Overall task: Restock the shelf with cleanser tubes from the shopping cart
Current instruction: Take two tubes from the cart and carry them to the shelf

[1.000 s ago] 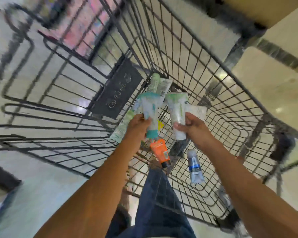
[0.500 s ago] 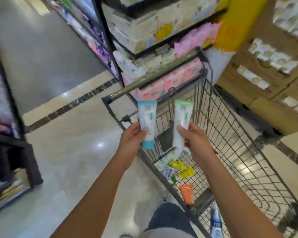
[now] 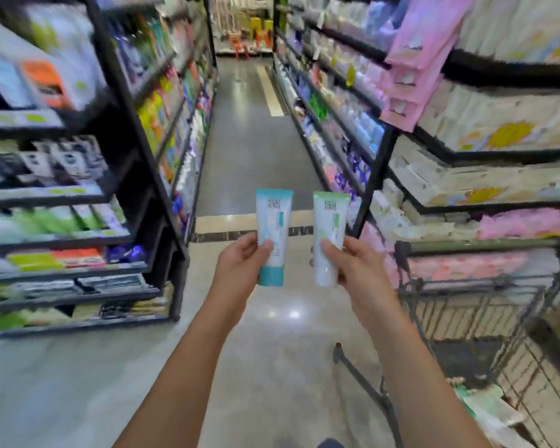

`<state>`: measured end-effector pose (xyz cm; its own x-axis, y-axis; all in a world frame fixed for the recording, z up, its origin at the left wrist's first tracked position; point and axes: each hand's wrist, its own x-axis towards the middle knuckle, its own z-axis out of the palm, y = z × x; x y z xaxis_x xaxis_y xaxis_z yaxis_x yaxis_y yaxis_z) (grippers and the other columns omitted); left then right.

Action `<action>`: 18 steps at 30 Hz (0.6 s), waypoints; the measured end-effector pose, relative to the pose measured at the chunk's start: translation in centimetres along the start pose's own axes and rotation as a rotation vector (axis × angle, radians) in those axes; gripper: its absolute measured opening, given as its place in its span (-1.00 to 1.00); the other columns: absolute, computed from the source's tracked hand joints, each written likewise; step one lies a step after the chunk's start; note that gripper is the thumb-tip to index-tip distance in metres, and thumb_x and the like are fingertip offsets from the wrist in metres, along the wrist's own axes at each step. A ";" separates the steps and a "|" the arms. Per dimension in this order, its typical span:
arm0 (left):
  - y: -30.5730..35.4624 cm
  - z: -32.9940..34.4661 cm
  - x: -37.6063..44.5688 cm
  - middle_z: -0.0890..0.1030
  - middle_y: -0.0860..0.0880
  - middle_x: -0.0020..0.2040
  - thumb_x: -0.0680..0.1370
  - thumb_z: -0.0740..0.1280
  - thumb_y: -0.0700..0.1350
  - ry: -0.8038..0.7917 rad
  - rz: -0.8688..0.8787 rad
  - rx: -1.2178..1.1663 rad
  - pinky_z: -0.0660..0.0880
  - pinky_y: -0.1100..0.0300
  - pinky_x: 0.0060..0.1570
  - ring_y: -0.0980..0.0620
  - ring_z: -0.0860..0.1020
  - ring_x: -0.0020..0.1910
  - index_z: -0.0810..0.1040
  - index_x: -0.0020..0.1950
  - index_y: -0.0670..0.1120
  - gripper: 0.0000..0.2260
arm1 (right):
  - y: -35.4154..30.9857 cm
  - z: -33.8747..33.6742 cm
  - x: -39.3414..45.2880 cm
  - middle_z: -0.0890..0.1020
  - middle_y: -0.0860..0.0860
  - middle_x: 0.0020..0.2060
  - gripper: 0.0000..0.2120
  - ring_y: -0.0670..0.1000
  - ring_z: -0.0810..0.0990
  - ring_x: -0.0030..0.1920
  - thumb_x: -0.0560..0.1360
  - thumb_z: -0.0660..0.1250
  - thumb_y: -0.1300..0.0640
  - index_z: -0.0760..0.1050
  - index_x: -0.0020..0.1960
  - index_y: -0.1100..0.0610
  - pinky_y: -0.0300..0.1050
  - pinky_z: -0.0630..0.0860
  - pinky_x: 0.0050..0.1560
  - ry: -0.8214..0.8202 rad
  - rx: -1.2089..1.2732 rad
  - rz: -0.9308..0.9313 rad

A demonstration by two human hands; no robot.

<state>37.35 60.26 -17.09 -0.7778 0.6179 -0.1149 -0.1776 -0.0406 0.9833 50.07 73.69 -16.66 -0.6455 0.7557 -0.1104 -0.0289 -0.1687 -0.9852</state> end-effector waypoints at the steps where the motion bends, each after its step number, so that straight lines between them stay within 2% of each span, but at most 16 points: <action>1: 0.7 -2.4 -0.5 0.72 0.02 0.03 0.62 0.32 -0.17 0.031 0.019 -0.011 0.60 -0.01 0.05 0.04 0.68 -0.01 0.60 0.18 -0.03 -0.83 | -0.2 2.6 -0.3 0.72 0.17 -0.07 -0.83 0.12 0.69 -0.12 0.53 0.41 0.18 0.62 0.11 0.17 0.18 0.59 0.02 -0.040 -0.007 0.004; 3: 1.8 -7.0 -1.4 0.73 0.01 0.02 0.62 0.31 -0.19 0.102 0.046 -0.036 0.60 -0.01 0.06 0.04 0.68 -0.02 0.60 0.12 -0.01 -0.85 | -0.2 7.4 -0.7 0.72 0.19 -0.05 -0.81 0.13 0.69 -0.11 0.53 0.41 0.18 0.61 0.13 0.19 0.19 0.57 0.00 -0.126 -0.024 0.014; 6: 3.0 -13.3 -2.4 0.73 -0.02 0.02 0.61 0.30 -0.25 0.197 0.084 -0.085 0.62 -0.02 0.05 -0.02 0.69 0.01 0.59 0.14 -0.05 -0.83 | 0.3 14.1 -1.1 0.71 0.21 -0.04 -0.80 0.13 0.68 -0.11 0.53 0.41 0.18 0.61 0.13 0.19 0.12 0.54 -0.04 -0.236 -0.046 0.028; 9: 3.7 -19.3 -3.1 0.73 0.04 -0.05 0.60 0.30 -0.28 0.309 0.112 -0.087 0.63 0.10 -0.07 0.08 0.69 -0.10 0.57 0.14 -0.04 -0.81 | 0.9 20.4 -1.2 0.72 0.17 -0.02 -0.79 0.10 0.69 -0.09 0.53 0.41 0.18 0.62 0.15 0.18 0.04 0.58 -0.04 -0.345 -0.067 0.046; 13: 4.4 -27.7 -3.3 0.71 0.02 0.06 0.61 0.30 -0.26 0.418 0.120 -0.022 0.61 0.06 -0.01 0.05 0.68 0.00 0.56 0.18 -0.01 -0.79 | 2.0 28.7 -0.8 0.74 0.08 -0.04 -0.80 0.03 0.69 -0.10 0.53 0.40 0.17 0.63 0.15 0.13 -0.04 0.60 -0.05 -0.475 -0.058 0.058; 18: 5.8 -38.0 -2.0 0.70 0.02 0.10 0.60 0.33 -0.22 0.521 0.112 0.033 0.57 0.15 -0.08 0.07 0.67 0.03 0.54 0.25 -0.04 -0.76 | 3.9 38.9 0.3 0.74 0.04 0.00 -0.77 0.05 0.71 -0.01 0.54 0.40 0.16 0.62 0.18 0.10 -0.12 0.61 -0.07 -0.604 -0.040 0.080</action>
<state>15.01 28.92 -16.56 -0.9887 0.1391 -0.0560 -0.0641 -0.0543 0.9965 20.08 48.72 -15.43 -0.9636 0.2469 -0.1024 0.0589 -0.1776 -0.9823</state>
